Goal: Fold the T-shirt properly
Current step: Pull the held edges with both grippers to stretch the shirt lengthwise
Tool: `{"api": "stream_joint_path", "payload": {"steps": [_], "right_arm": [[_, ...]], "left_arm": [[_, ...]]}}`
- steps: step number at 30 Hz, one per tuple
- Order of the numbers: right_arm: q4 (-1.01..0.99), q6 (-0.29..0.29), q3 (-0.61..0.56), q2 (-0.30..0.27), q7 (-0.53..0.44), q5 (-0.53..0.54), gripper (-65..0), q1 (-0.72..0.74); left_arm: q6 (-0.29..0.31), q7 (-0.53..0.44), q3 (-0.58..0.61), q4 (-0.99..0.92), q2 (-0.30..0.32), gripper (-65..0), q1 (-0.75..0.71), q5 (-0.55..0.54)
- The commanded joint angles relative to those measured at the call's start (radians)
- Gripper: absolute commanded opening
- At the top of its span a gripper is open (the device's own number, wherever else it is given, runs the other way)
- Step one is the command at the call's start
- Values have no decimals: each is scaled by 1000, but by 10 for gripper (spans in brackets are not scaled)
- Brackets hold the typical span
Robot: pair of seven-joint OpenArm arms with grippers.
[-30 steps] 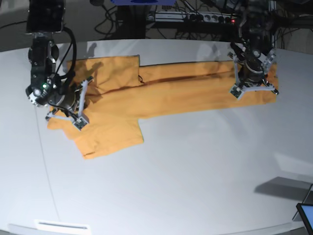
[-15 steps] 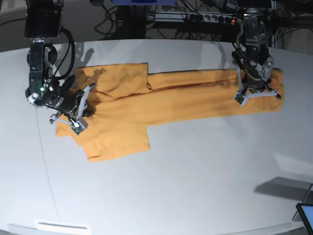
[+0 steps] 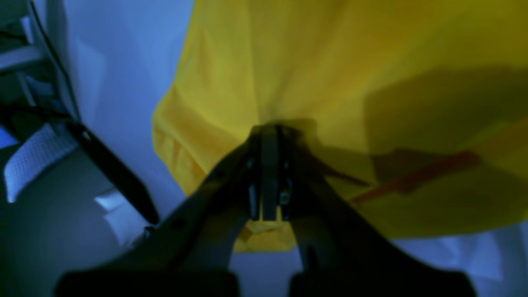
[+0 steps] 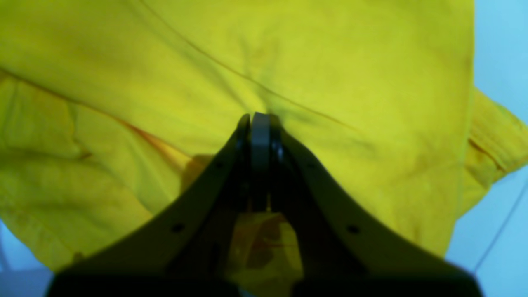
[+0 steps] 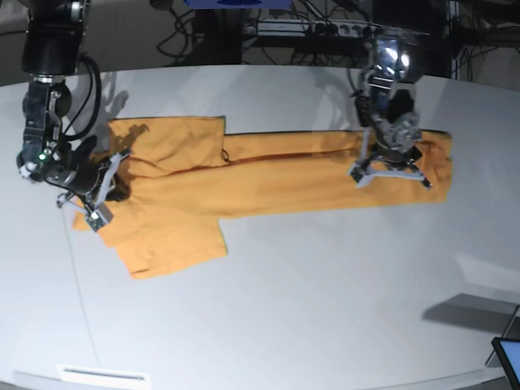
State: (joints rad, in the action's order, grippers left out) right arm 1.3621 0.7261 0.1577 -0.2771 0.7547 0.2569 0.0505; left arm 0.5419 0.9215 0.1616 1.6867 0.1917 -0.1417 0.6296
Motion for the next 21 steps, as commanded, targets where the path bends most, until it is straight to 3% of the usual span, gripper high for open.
{"api": "stream_joint_path", "payload": {"steps": [1, 5, 13, 21], "right_arm": [[-33, -28, 4, -26, 108, -121, -649, -10], [-63, -28, 12, -34, 102, -121, -649, -4], [-103, -28, 70, -50, 102, -127, -649, 19], [-120, -28, 73, -64, 70, -244, -650, 41]], "left_arm": [[22, -25, 5, 6, -22, -650, 1, -32], [22, -25, 6, 8, -57, -650, 29, 5], [22, -20, 76, 8, -59, -650, 58, 5], [22, -20, 71, 5, -65, -650, 75, 5]]}}
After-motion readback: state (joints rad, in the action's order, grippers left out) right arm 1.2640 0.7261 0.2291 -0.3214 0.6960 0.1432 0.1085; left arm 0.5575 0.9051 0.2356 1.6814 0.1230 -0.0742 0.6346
